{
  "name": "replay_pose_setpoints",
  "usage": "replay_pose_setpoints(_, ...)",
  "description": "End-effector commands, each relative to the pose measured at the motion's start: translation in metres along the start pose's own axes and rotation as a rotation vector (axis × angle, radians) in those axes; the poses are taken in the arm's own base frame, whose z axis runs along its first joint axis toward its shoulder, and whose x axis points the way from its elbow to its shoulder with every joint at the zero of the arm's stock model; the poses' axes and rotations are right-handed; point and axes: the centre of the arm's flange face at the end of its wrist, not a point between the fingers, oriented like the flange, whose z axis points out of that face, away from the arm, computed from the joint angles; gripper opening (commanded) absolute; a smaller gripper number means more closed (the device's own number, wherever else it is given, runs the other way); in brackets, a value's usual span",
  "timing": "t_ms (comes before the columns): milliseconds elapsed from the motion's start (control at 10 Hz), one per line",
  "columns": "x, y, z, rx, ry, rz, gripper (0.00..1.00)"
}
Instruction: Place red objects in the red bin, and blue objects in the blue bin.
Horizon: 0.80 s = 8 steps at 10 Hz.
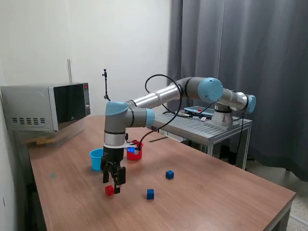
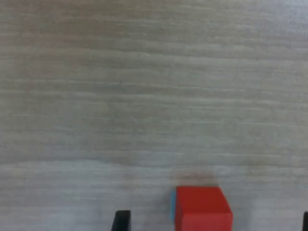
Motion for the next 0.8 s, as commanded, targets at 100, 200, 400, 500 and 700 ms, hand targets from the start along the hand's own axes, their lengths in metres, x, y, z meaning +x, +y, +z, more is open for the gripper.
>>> replay_pose_setpoints(100,0.0001,0.0008,-0.0009,-0.008,0.001,0.000,1.00)
replay_pose_setpoints(200,0.0000,-0.0003,0.0013,-0.004,0.001,0.000,1.00)
replay_pose_setpoints(400,0.0001,-0.0012,0.0020,-0.001,0.002,0.000,1.00)
replay_pose_setpoints(500,0.0004,-0.0013,0.0022,0.001,0.005,0.002,1.00)
replay_pose_setpoints(700,0.0006,-0.0009,0.0015,-0.001,0.007,0.000,1.00)
